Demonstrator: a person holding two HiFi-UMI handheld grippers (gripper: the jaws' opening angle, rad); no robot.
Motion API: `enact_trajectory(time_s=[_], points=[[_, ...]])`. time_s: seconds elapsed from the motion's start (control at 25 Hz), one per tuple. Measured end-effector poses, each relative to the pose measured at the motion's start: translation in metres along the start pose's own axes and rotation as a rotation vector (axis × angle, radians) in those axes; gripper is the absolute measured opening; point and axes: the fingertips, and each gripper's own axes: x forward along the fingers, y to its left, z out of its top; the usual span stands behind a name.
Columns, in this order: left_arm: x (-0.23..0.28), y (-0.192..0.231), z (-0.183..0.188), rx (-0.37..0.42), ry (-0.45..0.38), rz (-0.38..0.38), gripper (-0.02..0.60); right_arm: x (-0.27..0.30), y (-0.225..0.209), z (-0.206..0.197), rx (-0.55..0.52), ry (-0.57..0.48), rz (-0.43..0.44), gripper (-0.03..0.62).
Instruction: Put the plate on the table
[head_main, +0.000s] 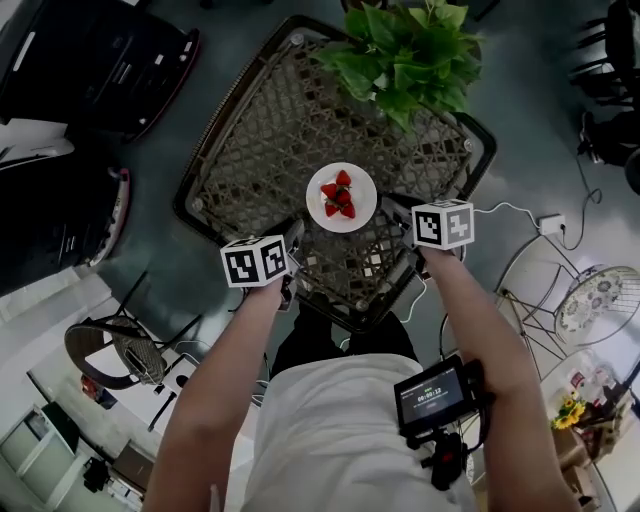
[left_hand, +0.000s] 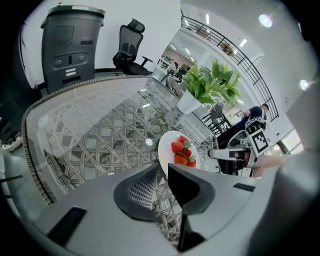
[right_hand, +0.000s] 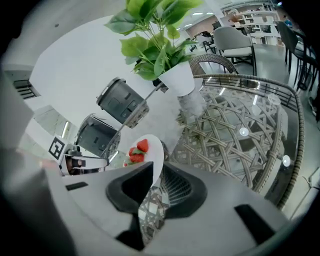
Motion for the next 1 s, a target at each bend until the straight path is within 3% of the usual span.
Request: enact_trajectory(time_s=[0.08,0.12,0.16,0.32,0.44,0.68,1.0], points=[[-0.011,0.000,0.001,0.011,-0.024,0.002,0.014,-0.008,0.005,-0.001,-0.011,-0.005,0.005,0.065],[-0.016,-0.001,-0.001,0.017,-0.032,-0.007,0.005,-0.014,0.007,-0.002,-0.015,-0.011,0.007,0.029],[-0.022,-0.004,-0.002,0.028,-0.038,-0.022,0.005,-0.019,0.009,-0.003,-0.016,-0.020,0.009,0.005],[-0.043,-0.013,-0.010,0.084,-0.055,-0.079,0.005,-0.039,0.021,-0.006,0.000,-0.058,0.037,0.005],[-0.059,-0.018,-0.017,0.083,-0.060,-0.110,0.005,-0.055,0.035,-0.013,0.001,-0.075,0.065,0.005],[-0.091,-0.053,-0.012,0.073,-0.132,-0.350,0.005,-0.087,0.066,-0.016,0.014,-0.170,0.175,0.005],[-0.134,-0.082,-0.009,0.198,-0.153,-0.466,0.005,-0.142,0.108,-0.028,-0.050,-0.241,0.280,0.005]])
